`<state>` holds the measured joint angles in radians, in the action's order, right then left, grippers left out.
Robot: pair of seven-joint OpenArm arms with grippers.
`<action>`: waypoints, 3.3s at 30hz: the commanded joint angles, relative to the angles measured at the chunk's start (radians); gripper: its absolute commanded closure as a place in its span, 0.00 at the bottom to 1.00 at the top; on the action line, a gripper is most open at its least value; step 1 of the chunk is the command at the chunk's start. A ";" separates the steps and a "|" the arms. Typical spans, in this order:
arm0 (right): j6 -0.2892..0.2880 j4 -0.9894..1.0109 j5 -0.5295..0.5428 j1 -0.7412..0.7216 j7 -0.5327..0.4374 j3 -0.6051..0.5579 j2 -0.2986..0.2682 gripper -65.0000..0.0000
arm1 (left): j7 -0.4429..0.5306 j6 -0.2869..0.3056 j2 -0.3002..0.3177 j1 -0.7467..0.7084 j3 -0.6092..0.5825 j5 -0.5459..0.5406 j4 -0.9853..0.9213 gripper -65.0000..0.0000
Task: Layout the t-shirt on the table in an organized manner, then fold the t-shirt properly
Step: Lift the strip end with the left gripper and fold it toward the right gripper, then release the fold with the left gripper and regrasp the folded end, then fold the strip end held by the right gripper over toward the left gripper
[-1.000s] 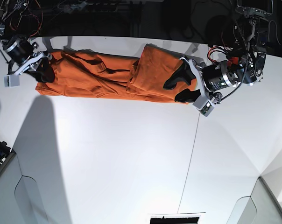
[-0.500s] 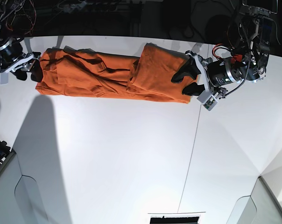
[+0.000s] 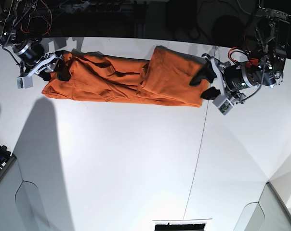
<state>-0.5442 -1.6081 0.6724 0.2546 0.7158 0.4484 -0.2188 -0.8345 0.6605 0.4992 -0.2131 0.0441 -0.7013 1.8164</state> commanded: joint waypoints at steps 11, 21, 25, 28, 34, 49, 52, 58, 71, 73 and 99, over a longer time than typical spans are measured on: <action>-0.010 -0.013 -0.047 -0.002 -0.016 0.002 -0.014 1.00 | -0.011 0.005 0.051 -0.021 0.220 -0.124 0.013 0.43; -0.010 -0.019 -0.040 -0.021 -0.026 0.112 -0.018 1.00 | 0.025 0.005 0.066 -0.070 0.220 -0.071 -0.147 0.43; -0.010 -0.019 0.003 -0.021 -0.026 0.159 -0.042 1.00 | 0.026 0.005 0.058 -0.070 0.214 -0.123 -0.195 0.43; -0.010 -0.028 0.063 -0.027 -0.012 0.160 -0.062 1.00 | 0.027 0.005 0.044 -0.069 0.179 -0.125 -0.195 0.43; -0.014 -0.105 0.133 -0.033 0.031 0.160 -0.046 1.00 | 0.047 0.005 -0.018 -0.058 0.011 -0.011 -0.195 0.43; -0.029 -0.347 0.225 -0.027 0.092 0.087 0.074 1.00 | 0.053 0.005 -0.070 -0.037 -0.179 0.076 -0.196 0.43; -0.030 -0.393 0.205 -0.028 0.088 0.001 0.107 1.00 | 0.054 0.005 -0.070 -0.036 -0.193 0.074 -0.196 0.43; -0.029 -0.391 0.026 -0.028 0.035 -0.248 0.183 1.00 | 0.061 0.005 -0.070 -0.034 -0.195 0.074 -0.196 0.43; -0.027 -0.390 -0.132 -0.059 -0.008 -0.526 0.222 0.38 | 0.047 0.005 -0.066 -0.017 -0.193 0.074 -0.196 0.43; -0.026 -0.398 -0.138 -0.073 -0.010 -0.512 0.222 0.38 | 0.044 0.005 -0.064 -0.017 -0.180 0.068 -0.196 0.43; -0.003 0.211 -0.309 -0.491 -0.114 -0.249 0.219 1.00 | -0.034 0.038 0.056 -0.026 -0.096 -0.171 0.061 0.90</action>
<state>-0.5362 -1.3815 0.3470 -0.2146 0.6273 0.2016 0.0002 -0.8883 0.6891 0.5430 -0.2466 -0.0601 -0.8551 1.8626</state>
